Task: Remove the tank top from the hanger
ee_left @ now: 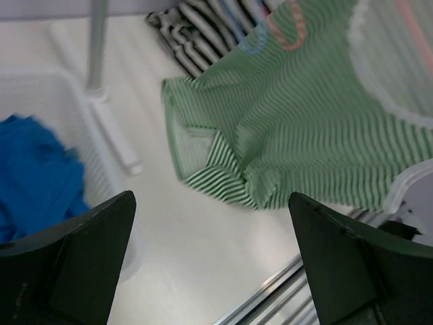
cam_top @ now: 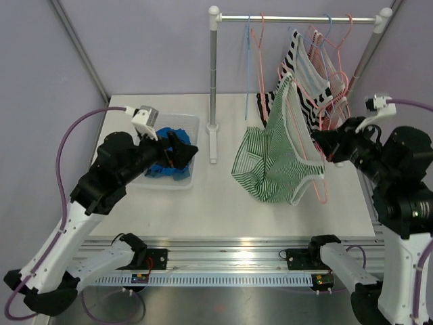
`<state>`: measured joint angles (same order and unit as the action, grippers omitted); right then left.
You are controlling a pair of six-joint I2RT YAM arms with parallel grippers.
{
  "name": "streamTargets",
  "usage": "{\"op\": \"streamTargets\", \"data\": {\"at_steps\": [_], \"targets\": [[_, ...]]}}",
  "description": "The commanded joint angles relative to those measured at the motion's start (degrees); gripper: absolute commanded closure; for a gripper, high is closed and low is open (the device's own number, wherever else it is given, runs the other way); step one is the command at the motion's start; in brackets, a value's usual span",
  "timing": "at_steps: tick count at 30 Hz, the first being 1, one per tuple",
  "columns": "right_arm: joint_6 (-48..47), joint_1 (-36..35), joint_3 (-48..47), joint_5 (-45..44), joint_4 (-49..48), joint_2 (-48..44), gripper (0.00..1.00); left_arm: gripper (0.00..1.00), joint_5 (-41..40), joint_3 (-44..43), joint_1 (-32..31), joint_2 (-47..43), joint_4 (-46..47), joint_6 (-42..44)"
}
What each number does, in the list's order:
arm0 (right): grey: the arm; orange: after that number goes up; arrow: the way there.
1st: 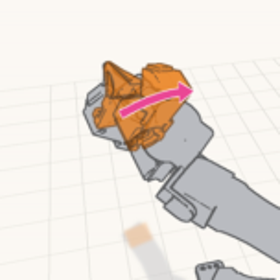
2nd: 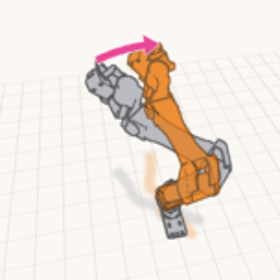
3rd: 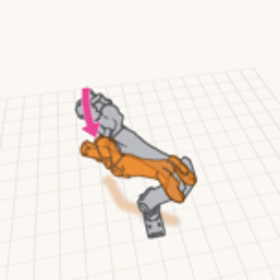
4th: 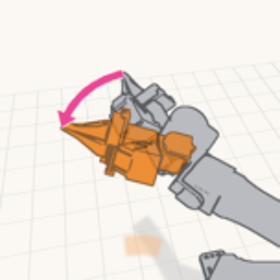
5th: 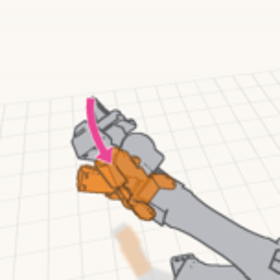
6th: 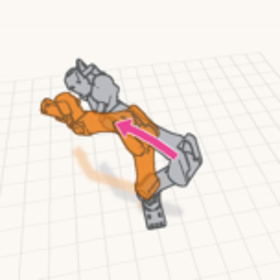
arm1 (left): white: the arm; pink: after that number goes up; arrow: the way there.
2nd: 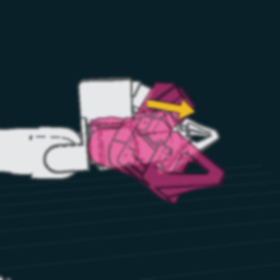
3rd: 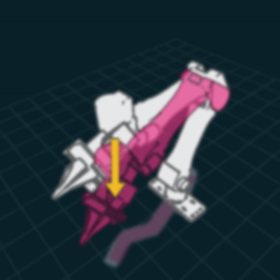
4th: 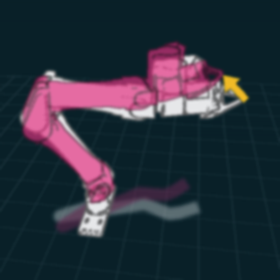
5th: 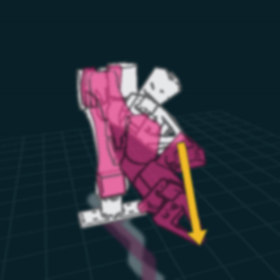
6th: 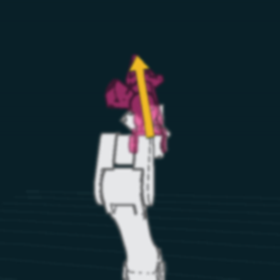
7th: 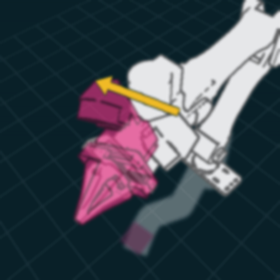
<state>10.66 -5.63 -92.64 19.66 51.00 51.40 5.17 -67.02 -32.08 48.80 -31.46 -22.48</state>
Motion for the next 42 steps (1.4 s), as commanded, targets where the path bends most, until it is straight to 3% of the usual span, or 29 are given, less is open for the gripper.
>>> {"op": "streamTargets", "data": {"at_steps": [1,8,12,14,21,22,26,28,31,32,33,35,42], "targets": [[0.9,-0.1,1.4,2.8,4.7,-4.5,1.00,0.01,-4.3,-7.8,-9.0,6.6,10.4,0.8],[1.3,-1.6,3.7,8.3,9.3,-11.3,1.00,0.01,-5.0,-17.0,-25.8,19.0,23.9,13.7],[2.2,-4.0,4.5,9.5,9.6,-13.3,1.00,0.01,-1.7,-21.3,-26.8,26.2,26.3,16.7],[2.3,-4.8,4.2,9.1,10.0,-13.5,1.00,0.01,-3.8,-21.7,-27.1,29.1,27.4,17.9],[2.4,-6.2,5.0,10.0,9.5,-14.0,1.00,0.24,-12.4,-21.6,-27.1,33.1,28.5,21.6],[2.4,-6.2,5.2,10.4,9.3,-14.0,1.00,0.32,-12.7,-21.6,-27.1,33.4,28.6,21.9],[2.6,-6.3,5.1,13.6,8.2,-14.0,1.00,0.39,-15.4,-21.7,-27.1,34.8,29.0,22.1],[2.4,-6.3,5.1,13.4,8.3,-13.8,1.00,0.57,-16.6,-21.7,-27.1,35.1,29.3,23.5],[2.4,-6.6,5.5,14.1,7.9,-13.8,1.00,0.68,-18.3,-21.7,-27.0,35.3,29.4,23.8],[2.4,-6.8,5.5,14.1,7.9,-13.9,1.00,0.83,-19.4,-21.7,-27.0,35.4,29.3,24.1],[1.7,-7.2,5.4,13.7,8.3,-14.0,1.00,0.91,-20.5,-21.8,-27.0,35.3,28.8,24.1],[0.9,-8.1,5.5,11.0,9.1,-14.0,1.00,0.99,-23.9,-22.1,-26.9,34.8,27.7,23.8],[-3.7,-15.5,8.8,9.0,12.2,-14.8,1.00,1.00,-34.7,-20.1,-24.3,31.1,23.7,18.1]]}}
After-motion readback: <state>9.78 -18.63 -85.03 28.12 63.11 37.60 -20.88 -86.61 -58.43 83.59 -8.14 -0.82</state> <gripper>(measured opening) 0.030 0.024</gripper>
